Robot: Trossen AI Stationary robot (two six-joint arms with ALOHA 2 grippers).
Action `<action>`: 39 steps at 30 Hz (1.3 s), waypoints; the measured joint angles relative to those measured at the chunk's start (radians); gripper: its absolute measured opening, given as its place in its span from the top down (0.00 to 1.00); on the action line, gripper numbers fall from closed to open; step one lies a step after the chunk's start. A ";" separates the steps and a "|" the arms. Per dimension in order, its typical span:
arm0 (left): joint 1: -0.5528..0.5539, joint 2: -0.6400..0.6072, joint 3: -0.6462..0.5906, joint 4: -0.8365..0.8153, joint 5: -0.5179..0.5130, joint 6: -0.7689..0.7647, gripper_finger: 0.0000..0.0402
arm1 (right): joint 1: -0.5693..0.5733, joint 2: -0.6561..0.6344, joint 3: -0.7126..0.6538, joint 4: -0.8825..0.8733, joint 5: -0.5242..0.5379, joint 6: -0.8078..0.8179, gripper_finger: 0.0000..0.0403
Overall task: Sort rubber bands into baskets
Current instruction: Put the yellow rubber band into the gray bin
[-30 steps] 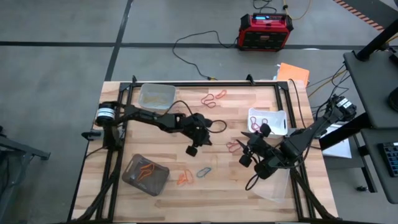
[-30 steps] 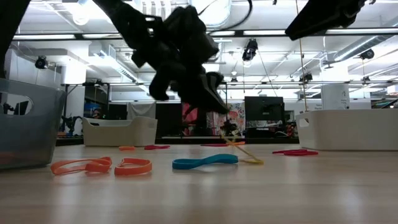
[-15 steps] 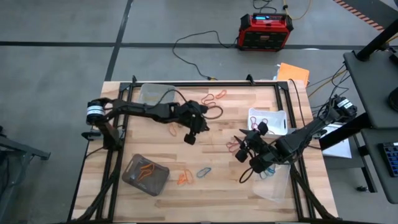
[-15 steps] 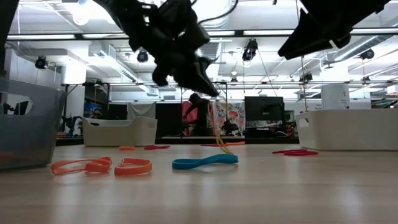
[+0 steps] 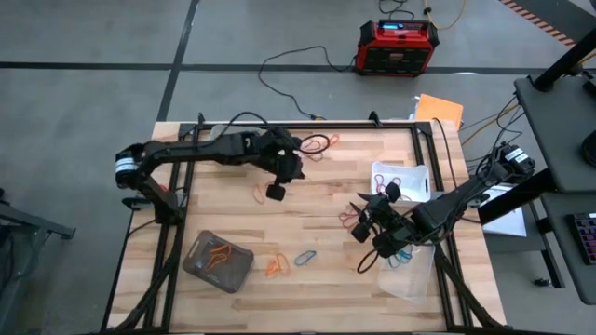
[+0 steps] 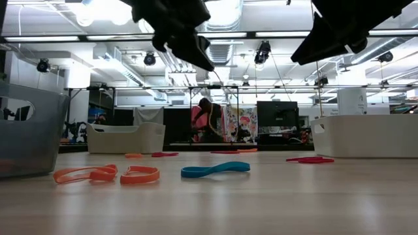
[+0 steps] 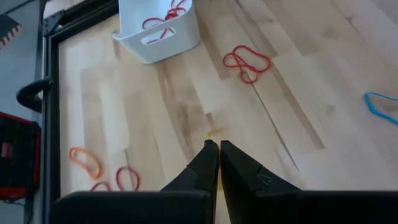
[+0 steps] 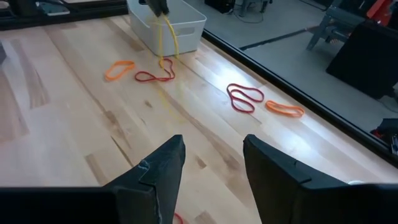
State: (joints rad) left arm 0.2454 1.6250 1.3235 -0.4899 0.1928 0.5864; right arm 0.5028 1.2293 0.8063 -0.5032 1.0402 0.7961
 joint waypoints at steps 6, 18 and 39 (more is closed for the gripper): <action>0.027 -0.042 0.050 -0.165 0.000 0.057 1.00 | -0.035 0.000 -0.009 0.095 -0.003 -0.107 0.64; 0.273 -0.209 0.050 -0.390 -0.068 0.099 1.00 | -0.299 0.000 -0.004 0.314 -0.213 -0.422 0.82; 0.704 -0.132 -0.029 -0.463 -0.105 -0.003 1.00 | -0.951 0.019 0.044 0.558 -0.865 -0.816 0.98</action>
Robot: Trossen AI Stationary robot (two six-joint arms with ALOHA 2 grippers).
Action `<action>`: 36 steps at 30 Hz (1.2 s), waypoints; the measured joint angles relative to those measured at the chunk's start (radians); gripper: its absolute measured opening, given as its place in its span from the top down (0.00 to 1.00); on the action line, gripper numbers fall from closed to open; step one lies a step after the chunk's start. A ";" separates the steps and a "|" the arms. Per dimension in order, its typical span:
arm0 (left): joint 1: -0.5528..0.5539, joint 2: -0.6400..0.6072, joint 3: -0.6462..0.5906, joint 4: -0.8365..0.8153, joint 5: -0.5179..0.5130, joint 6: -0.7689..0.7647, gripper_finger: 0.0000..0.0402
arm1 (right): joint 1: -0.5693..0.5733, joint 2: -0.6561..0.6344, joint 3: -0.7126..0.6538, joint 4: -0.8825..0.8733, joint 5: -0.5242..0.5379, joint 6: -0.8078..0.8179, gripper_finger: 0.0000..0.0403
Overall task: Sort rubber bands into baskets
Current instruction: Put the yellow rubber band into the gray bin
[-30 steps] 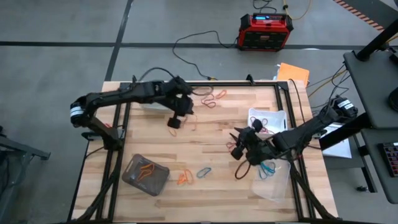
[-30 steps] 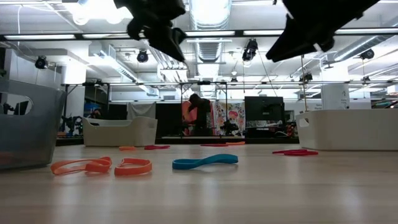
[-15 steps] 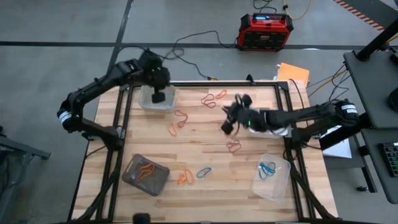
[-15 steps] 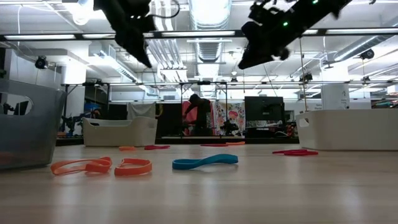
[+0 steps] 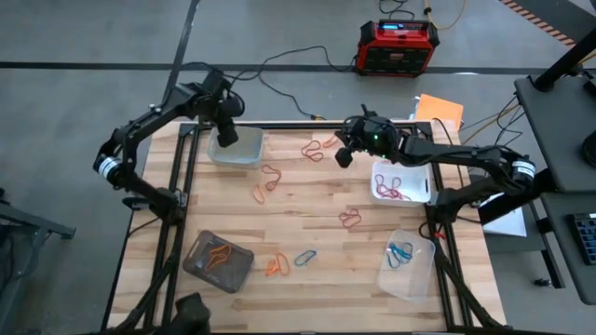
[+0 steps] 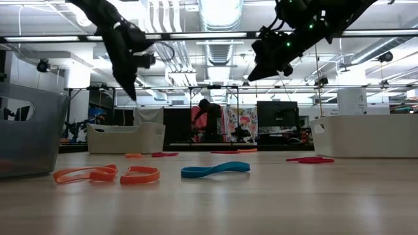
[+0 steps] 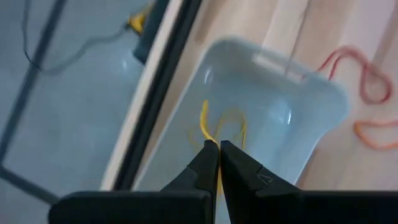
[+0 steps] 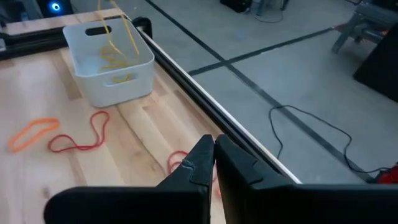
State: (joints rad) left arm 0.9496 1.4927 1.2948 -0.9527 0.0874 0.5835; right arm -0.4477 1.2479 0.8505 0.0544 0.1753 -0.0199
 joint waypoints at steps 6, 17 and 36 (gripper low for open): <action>0.013 0.068 -0.034 0.002 -0.036 -0.009 1.00 | -0.001 0.020 0.000 0.003 -0.002 -0.018 0.98; 0.013 0.182 -0.072 0.011 -0.034 -0.026 1.00 | 0.000 0.045 0.000 0.001 -0.003 0.006 0.98; 0.012 0.312 -0.074 0.062 -0.023 -0.095 0.93 | 0.002 0.045 0.000 -0.051 -0.053 0.073 0.98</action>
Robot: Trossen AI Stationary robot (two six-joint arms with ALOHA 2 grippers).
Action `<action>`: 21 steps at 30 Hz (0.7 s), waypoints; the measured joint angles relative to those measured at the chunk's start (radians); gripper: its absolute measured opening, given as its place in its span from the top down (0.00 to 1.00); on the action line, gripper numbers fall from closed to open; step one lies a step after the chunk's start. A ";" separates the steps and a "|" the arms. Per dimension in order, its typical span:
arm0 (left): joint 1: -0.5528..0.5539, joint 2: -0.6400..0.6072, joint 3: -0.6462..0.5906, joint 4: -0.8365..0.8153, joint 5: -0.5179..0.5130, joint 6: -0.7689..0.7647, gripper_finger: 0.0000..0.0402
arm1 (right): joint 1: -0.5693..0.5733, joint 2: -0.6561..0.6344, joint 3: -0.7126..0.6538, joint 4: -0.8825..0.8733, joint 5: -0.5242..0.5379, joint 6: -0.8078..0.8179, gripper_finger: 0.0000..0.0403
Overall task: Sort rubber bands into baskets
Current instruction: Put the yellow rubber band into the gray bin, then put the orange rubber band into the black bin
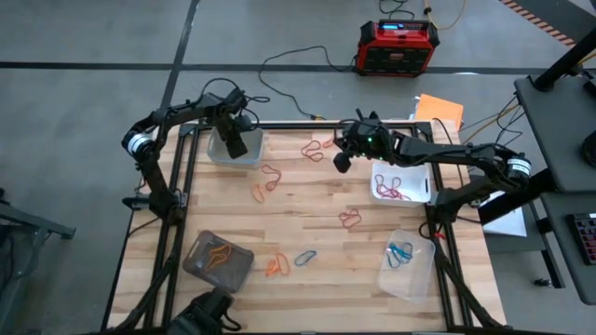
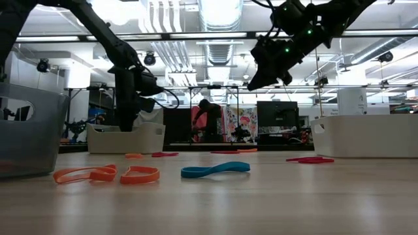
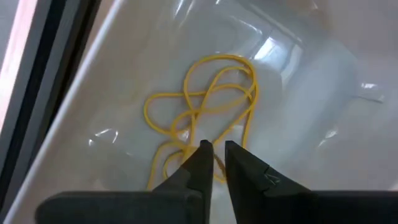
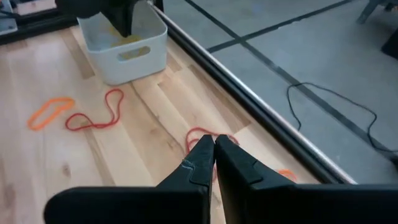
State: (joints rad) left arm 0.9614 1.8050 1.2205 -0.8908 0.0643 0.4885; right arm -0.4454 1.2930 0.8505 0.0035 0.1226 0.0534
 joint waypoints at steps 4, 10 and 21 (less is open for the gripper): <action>-0.003 -0.001 0.001 -0.011 0.000 -0.009 0.83 | 0.000 0.000 0.000 -0.030 0.000 0.013 0.98; -0.003 -0.002 0.008 -0.036 0.000 -0.039 0.63 | 0.002 0.000 0.000 -0.054 0.000 0.027 0.98; -0.027 -0.077 0.072 -0.088 -0.003 -0.094 0.52 | 0.003 0.000 0.000 -0.058 0.000 0.027 0.98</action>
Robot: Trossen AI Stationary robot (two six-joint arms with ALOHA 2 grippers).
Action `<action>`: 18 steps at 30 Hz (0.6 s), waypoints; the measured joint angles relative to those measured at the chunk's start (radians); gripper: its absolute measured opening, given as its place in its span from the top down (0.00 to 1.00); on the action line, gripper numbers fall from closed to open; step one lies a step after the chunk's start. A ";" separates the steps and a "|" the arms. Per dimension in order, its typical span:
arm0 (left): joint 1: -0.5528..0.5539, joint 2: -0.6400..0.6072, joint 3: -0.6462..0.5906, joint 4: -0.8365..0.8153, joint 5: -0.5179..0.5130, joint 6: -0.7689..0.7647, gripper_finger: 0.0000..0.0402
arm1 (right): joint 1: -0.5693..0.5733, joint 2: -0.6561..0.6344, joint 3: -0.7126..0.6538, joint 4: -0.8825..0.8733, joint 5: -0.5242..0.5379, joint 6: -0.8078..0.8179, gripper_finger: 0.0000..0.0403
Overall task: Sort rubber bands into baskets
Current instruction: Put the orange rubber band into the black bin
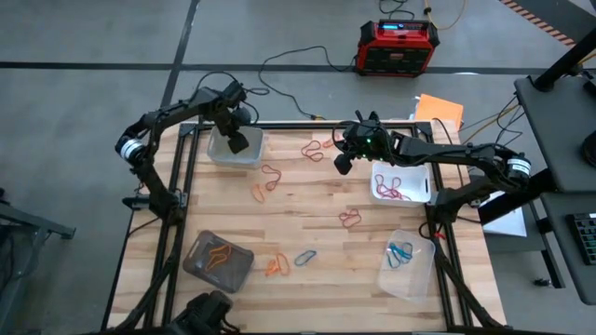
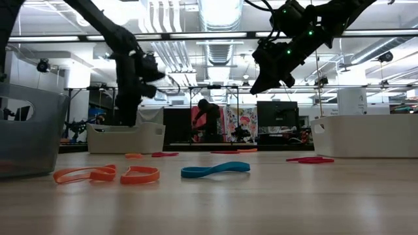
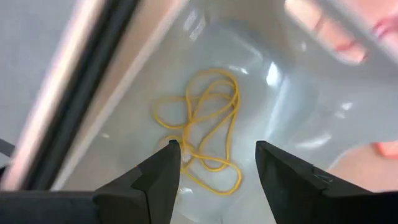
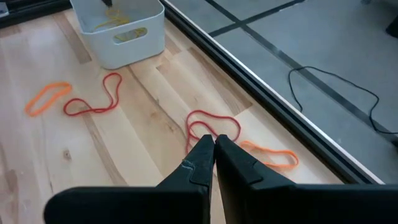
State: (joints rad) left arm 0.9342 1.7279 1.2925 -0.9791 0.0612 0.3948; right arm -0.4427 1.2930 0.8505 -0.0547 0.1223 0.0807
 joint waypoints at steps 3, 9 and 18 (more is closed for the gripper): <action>-0.020 -0.067 0.003 0.001 -0.001 -0.025 0.52 | 0.003 0.000 0.000 -0.001 0.000 0.000 0.98; -0.147 -0.236 -0.017 0.009 0.000 -0.072 0.52 | 0.019 0.000 0.000 -0.026 0.000 0.013 0.98; -0.445 -0.429 -0.121 0.048 0.006 -0.126 0.52 | 0.067 0.000 0.000 -0.046 0.000 0.014 0.98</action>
State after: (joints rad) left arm 0.4896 1.2985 1.1720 -0.9310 0.0667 0.2684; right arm -0.3755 1.2926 0.8505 -0.1005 0.1226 0.0952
